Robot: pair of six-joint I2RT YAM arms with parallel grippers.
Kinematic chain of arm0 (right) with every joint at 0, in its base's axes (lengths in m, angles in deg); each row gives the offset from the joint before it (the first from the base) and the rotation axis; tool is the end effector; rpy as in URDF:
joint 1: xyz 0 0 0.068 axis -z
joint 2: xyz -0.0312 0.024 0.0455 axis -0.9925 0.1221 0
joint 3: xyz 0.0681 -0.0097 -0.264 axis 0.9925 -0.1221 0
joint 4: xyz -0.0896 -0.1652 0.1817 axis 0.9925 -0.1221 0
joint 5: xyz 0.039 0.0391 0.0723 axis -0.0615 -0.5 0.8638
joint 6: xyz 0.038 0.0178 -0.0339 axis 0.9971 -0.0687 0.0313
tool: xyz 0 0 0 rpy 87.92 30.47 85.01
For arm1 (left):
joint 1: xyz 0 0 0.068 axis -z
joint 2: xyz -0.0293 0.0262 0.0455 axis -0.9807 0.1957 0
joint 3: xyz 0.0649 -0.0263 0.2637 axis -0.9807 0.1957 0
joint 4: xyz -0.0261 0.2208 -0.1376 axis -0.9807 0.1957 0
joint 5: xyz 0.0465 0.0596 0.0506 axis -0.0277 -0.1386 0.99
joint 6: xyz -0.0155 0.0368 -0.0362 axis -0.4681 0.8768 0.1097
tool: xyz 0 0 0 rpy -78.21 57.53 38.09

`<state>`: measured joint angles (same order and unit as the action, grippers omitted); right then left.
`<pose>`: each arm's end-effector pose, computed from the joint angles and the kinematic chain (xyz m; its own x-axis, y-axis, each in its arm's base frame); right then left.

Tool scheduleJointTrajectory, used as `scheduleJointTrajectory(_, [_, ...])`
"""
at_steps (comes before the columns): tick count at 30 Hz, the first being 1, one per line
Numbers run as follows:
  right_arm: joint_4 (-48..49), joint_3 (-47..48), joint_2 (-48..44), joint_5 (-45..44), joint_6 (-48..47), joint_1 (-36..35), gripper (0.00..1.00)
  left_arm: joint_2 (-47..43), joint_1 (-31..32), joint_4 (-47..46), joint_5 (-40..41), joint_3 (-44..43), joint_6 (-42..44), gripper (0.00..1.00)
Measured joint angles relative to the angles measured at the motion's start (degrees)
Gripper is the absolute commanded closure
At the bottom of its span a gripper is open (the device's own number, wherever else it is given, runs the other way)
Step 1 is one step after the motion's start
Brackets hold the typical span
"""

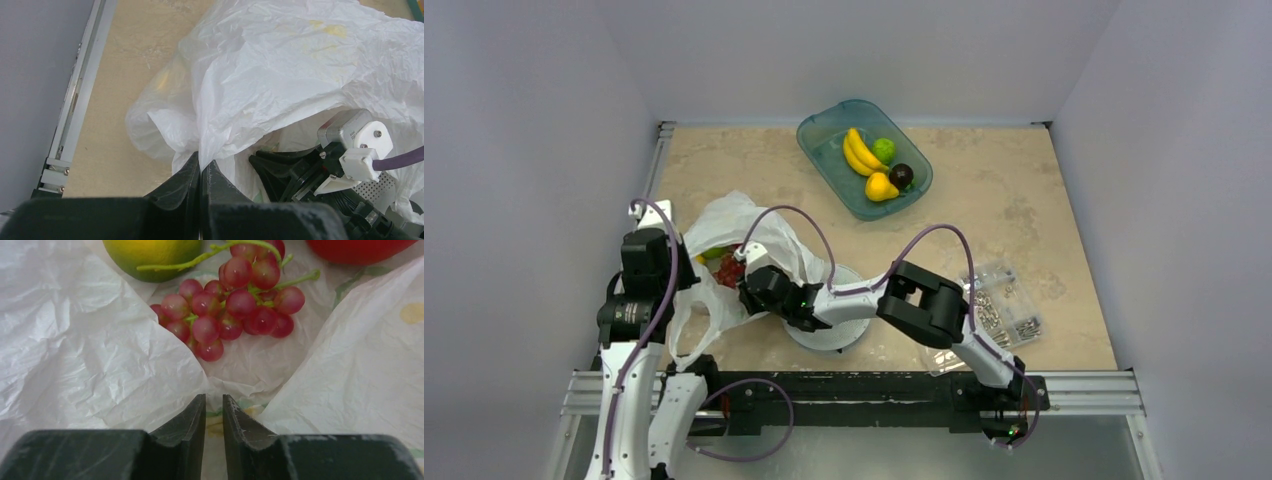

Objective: Take the fake fruits out of the plastic bag

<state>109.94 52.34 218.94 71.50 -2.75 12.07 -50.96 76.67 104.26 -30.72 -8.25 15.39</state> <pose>0.1710 0.4660 0.1335 -0.5046 -0.1372 -0.8524 -0.6842 0.6657 0.2979 0.1204 0.0094 0.3150 -0.5586 -0.2153 -0.8010 -0.2673 0.9609 -0.0719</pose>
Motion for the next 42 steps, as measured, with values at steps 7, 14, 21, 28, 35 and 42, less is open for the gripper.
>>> scheduleJointTrajectory(7, [-2.4, 4.0, -1.7, -2.8, -2.1, 0.1, 0.64, 0.5, 1.3, -0.5, 0.1, 0.2, 0.0, 1.00])
scheduleJointTrajectory(14, [-2.9, 13.7, -0.9, -5.2, -5.5, 0.3, 0.46, 0.2, 5.3, -0.5, 1.6, 0.2, 0.0, 1.00])
scheduleJointTrajectory(21, [-2.5, 18.6, 5.6, -6.5, -7.1, 0.6, 0.27, 0.2, 6.0, -0.6, 3.0, 0.2, 0.0, 1.00])
scheduleJointTrajectory(28, [-3.2, 23.0, 13.7, -7.6, -7.6, 0.9, 0.23, 0.2, 6.3, -0.9, 3.1, 0.2, 0.0, 1.00])
scheduleJointTrajectory(35, [-4.3, 25.7, 14.9, -8.7, -8.1, 0.9, 0.66, 0.2, 6.4, -0.9, 3.4, 0.2, 0.0, 1.00])
scheduleJointTrajectory(42, [-5.4, 25.2, 12.8, -9.4, -8.4, 0.9, 0.89, 0.2, 6.8, -0.9, 3.4, 0.2, 0.0, 1.00])
